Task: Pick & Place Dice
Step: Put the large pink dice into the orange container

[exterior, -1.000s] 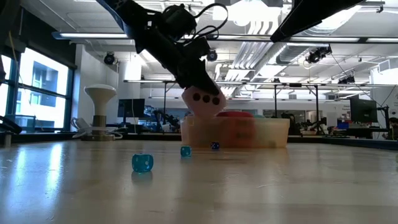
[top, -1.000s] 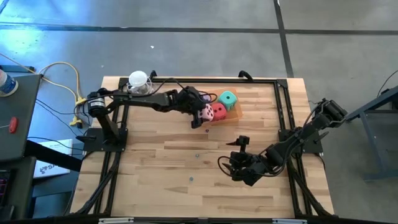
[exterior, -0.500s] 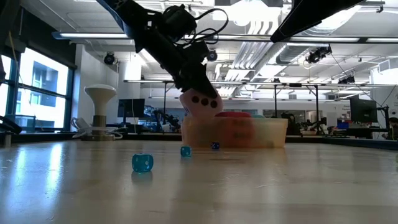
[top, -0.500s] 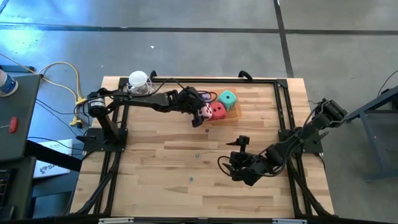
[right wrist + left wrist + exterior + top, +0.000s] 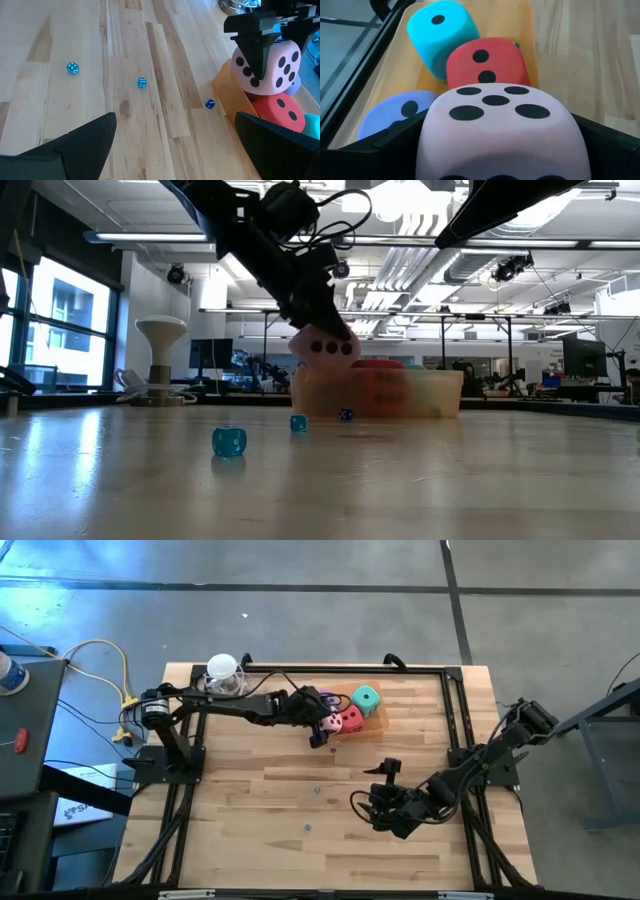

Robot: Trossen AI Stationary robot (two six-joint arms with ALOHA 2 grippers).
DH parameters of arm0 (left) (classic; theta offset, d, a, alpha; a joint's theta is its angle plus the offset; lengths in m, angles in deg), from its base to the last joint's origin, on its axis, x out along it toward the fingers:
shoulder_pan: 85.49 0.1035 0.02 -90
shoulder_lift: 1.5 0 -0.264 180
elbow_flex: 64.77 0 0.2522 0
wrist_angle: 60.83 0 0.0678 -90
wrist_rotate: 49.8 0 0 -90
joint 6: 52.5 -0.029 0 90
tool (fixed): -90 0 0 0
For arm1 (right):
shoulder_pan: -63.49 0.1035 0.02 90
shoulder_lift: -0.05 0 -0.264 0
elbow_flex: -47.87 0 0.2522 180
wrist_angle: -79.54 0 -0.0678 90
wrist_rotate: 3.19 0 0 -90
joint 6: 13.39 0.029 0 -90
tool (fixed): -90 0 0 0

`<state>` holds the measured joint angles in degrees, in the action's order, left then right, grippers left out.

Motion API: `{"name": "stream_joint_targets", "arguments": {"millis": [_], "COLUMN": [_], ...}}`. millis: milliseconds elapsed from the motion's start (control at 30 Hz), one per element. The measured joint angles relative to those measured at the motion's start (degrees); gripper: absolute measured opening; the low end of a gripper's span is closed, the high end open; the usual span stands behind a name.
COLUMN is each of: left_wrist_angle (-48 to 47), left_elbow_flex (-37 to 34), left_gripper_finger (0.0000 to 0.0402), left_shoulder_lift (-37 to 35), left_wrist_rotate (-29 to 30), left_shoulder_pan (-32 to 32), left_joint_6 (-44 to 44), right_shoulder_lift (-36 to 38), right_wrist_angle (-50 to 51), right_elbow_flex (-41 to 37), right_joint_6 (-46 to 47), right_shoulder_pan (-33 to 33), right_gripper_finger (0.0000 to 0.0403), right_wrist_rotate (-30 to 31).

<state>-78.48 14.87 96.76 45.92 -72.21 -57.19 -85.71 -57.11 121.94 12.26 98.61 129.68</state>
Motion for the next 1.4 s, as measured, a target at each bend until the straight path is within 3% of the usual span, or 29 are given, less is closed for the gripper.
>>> {"name": "stream_joint_targets", "arguments": {"millis": [300, 733, 1000, 1400], "left_wrist_angle": [2.0, -1.6, 3.4, 4.5], "left_elbow_flex": [0.0, 0.0, 0.0, -0.8], "left_gripper_finger": [0.0398, 0.0398, 0.0398, 0.0398], "left_shoulder_lift": [-0.6, -0.9, -0.8, -0.8], "left_wrist_rotate": [3.5, 3.3, -1.7, -3.5], "left_shoulder_pan": [-1.0, -1.1, -1.2, -0.1], "left_joint_6": [-5.8, -4.5, -2.4, -0.5], "right_shoulder_lift": [0.0, 0.0, 0.0, 0.0], "right_wrist_angle": [0.0, 0.1, 0.1, 0.1], "right_elbow_flex": [0.0, 0.0, 0.0, 0.0], "right_joint_6": [0.0, 0.0, 0.0, 0.0], "right_shoulder_pan": [0.0, 0.0, 0.0, 0.0], "right_gripper_finger": [0.0400, 0.0400, 0.0400, 0.0400], "right_wrist_rotate": [0.0, -1.4, -1.4, -1.4]}}
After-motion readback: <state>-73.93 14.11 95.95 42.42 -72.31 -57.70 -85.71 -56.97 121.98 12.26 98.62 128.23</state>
